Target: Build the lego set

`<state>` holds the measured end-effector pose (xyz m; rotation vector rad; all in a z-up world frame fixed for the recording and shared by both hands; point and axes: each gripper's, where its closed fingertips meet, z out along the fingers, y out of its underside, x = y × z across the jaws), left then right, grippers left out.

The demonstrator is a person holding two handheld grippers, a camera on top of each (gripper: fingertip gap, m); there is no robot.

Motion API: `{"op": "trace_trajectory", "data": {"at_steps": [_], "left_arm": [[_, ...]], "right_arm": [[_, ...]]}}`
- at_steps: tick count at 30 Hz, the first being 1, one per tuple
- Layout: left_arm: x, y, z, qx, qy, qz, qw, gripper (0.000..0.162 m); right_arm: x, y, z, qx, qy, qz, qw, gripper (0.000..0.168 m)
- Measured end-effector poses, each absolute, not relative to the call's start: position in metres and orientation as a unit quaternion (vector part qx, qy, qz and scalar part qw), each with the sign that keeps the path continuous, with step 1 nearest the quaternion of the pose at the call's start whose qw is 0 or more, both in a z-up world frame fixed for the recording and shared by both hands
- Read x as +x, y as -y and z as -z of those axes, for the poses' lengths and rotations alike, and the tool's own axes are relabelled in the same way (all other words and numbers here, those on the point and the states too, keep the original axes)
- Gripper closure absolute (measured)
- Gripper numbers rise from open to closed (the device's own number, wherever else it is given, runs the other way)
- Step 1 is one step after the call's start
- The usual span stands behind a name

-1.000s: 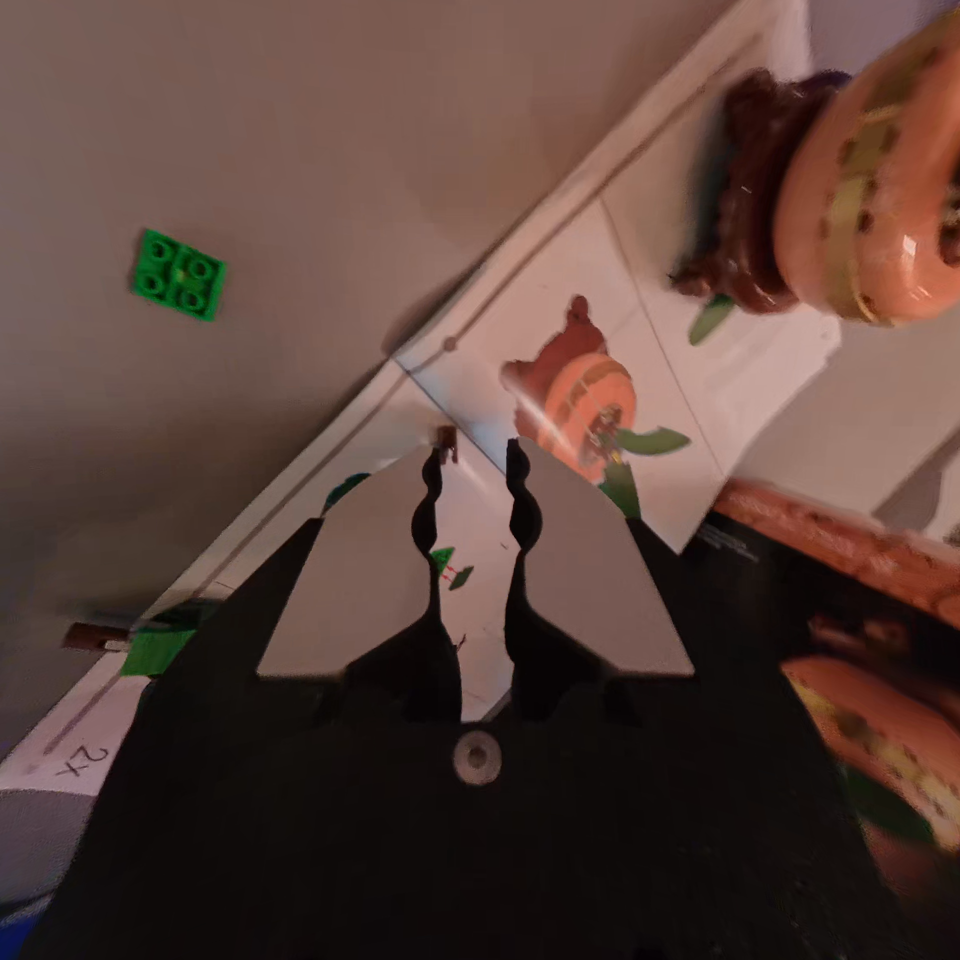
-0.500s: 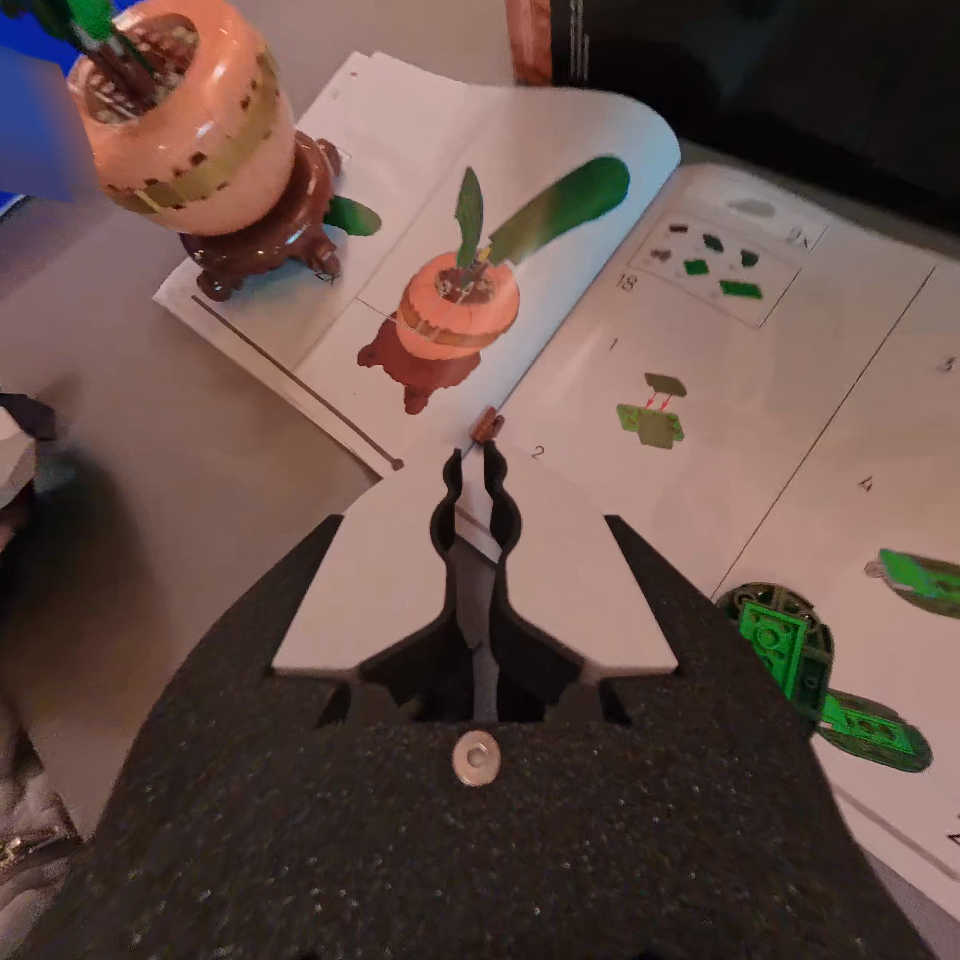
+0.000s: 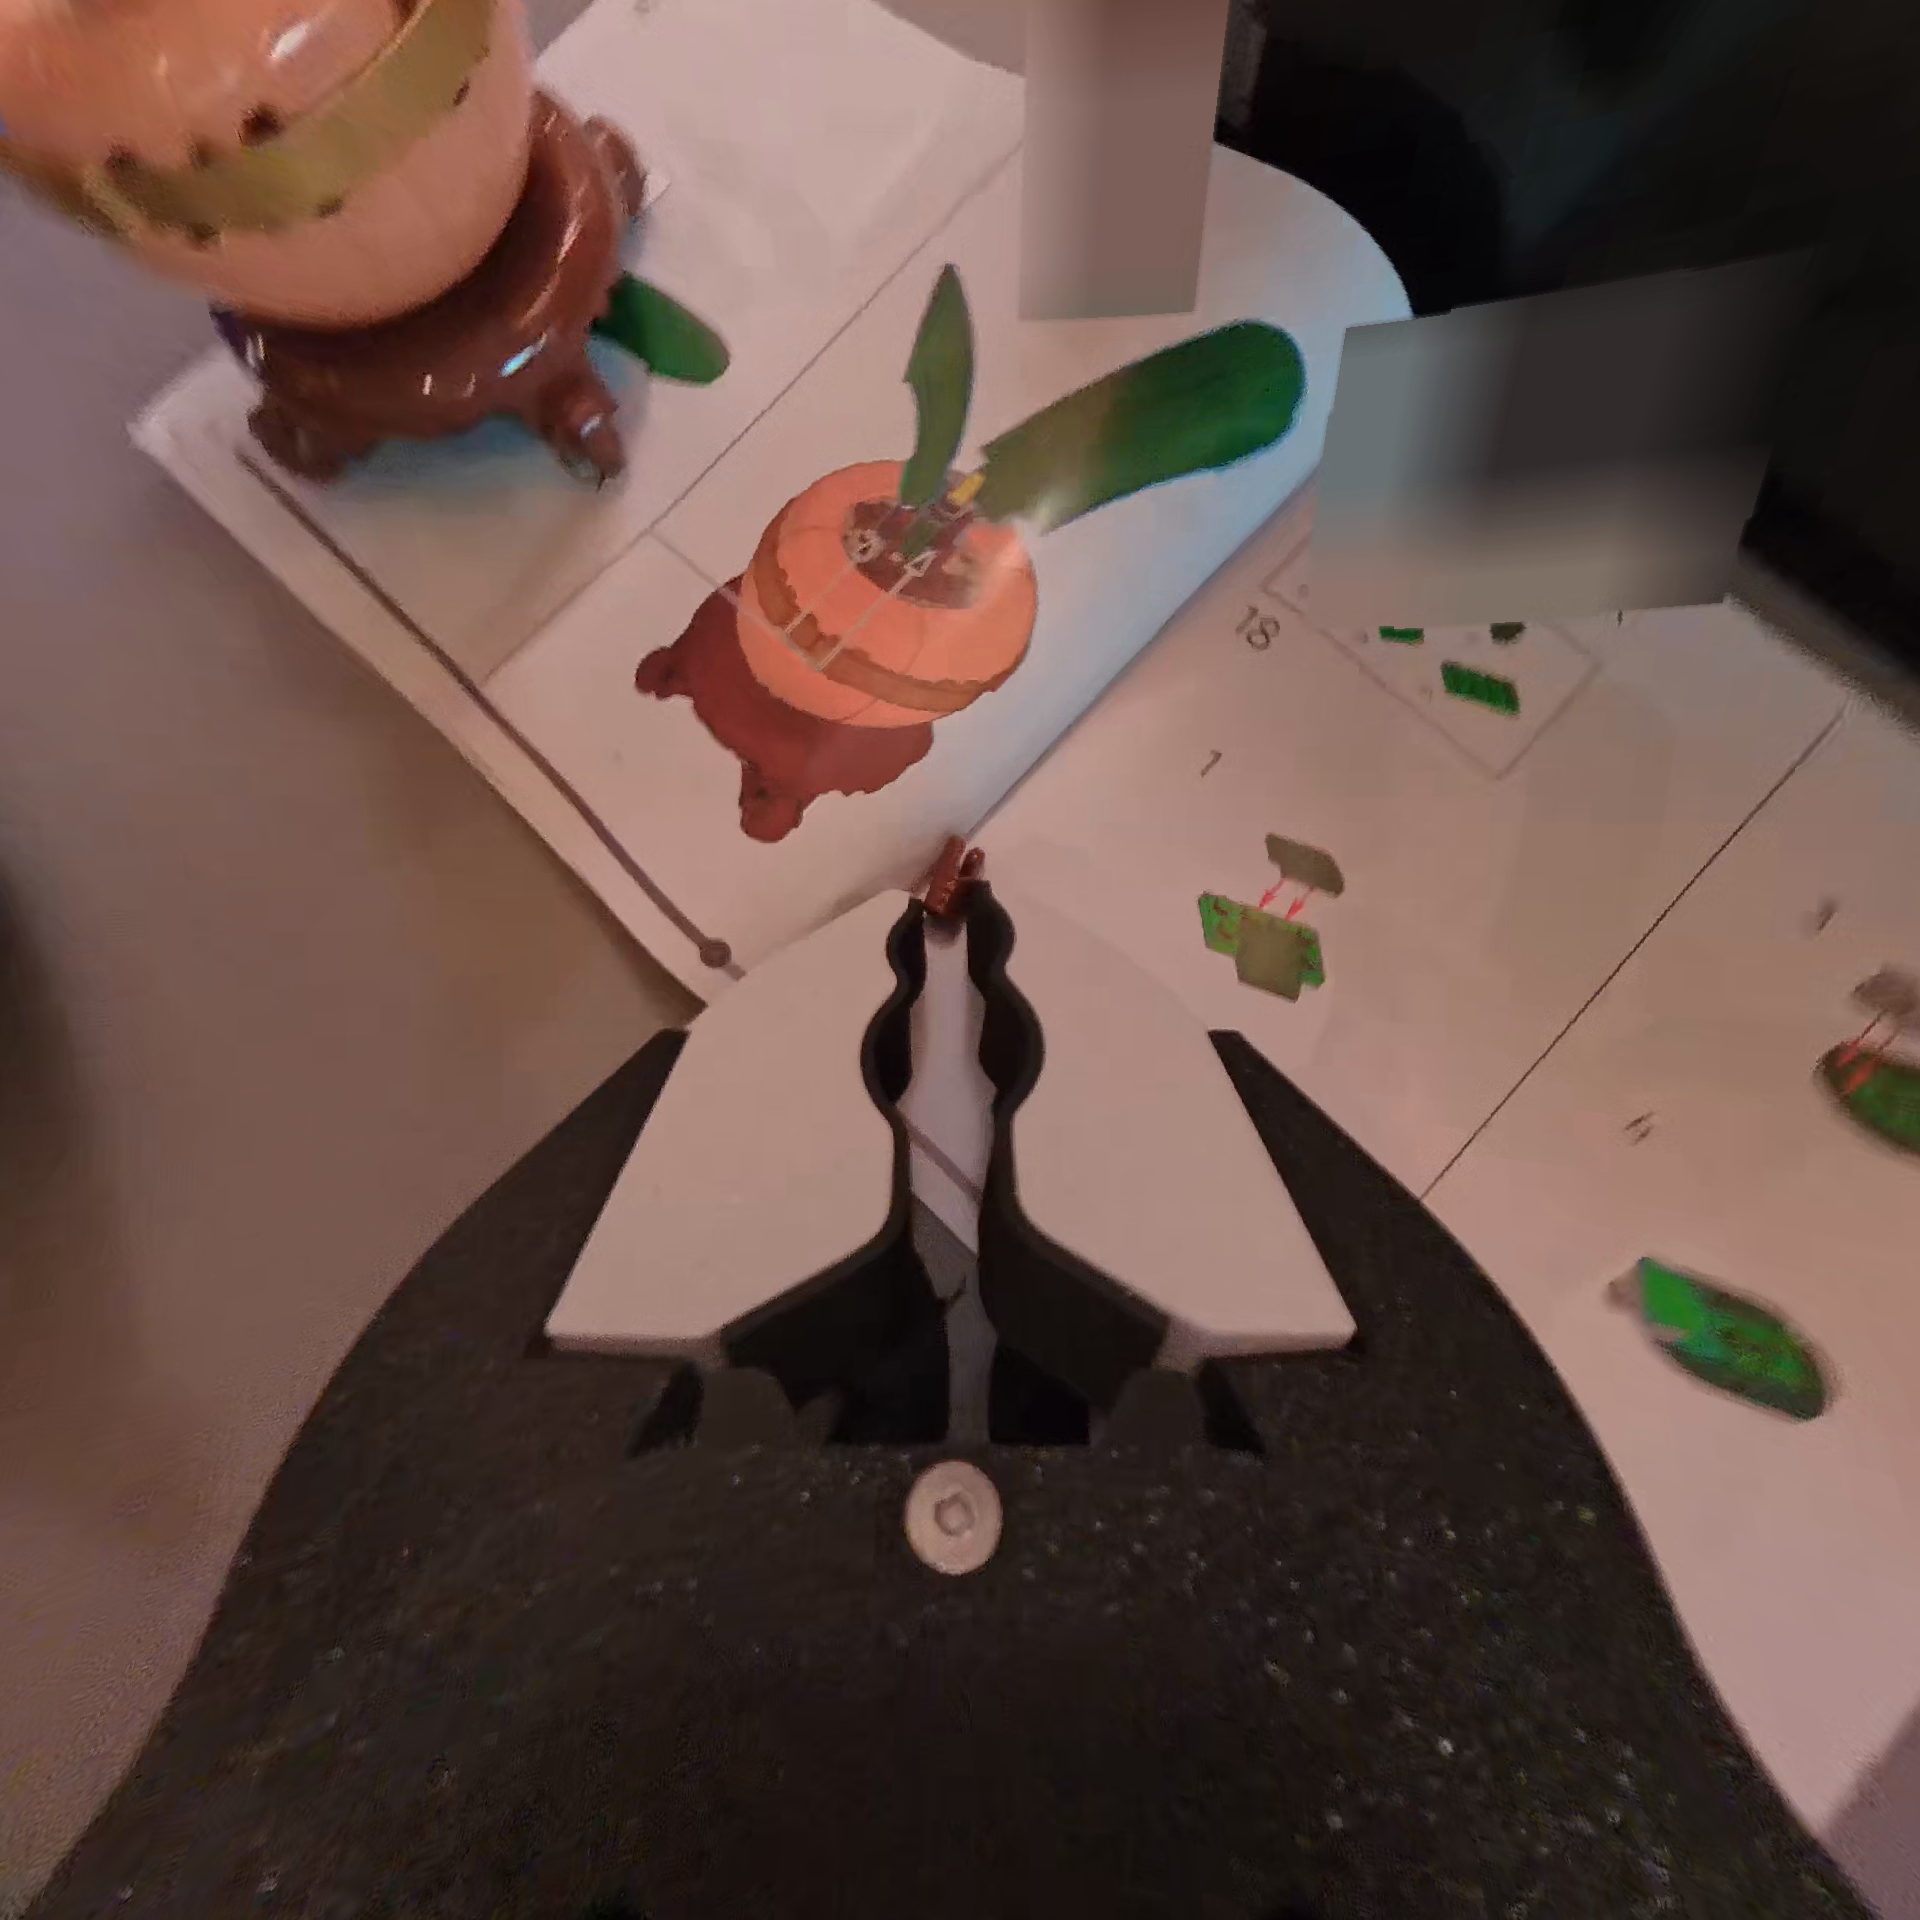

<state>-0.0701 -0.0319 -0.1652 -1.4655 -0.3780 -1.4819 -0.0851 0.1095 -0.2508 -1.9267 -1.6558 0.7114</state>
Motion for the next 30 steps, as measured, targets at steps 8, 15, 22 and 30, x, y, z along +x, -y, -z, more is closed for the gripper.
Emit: {"op": "trace_trajectory", "data": {"at_steps": [8, 15, 22, 30], "left_arm": [[-0.071, 0.029, 0.165, -0.605, 0.159, 0.606, 0.492, 0.157], [-0.073, 0.028, 0.166, -0.608, 0.166, 0.594, 0.499, 0.157], [-0.072, 0.029, 0.167, -0.614, 0.163, 0.589, 0.5, 0.157], [-0.074, 0.026, 0.167, -0.606, 0.176, 0.597, 0.496, 0.157]], "right_arm": [[-0.078, -0.12, 0.237, -0.339, 0.863, -0.05, 0.371, 0.161], [-0.076, -0.115, 0.243, -0.367, 0.873, -0.145, 0.288, 0.16], [-0.076, -0.112, 0.245, -0.433, 0.859, -0.216, 0.167, 0.16], [-0.083, -0.111, 0.245, -0.414, 0.874, -0.199, 0.159, 0.161]]}}
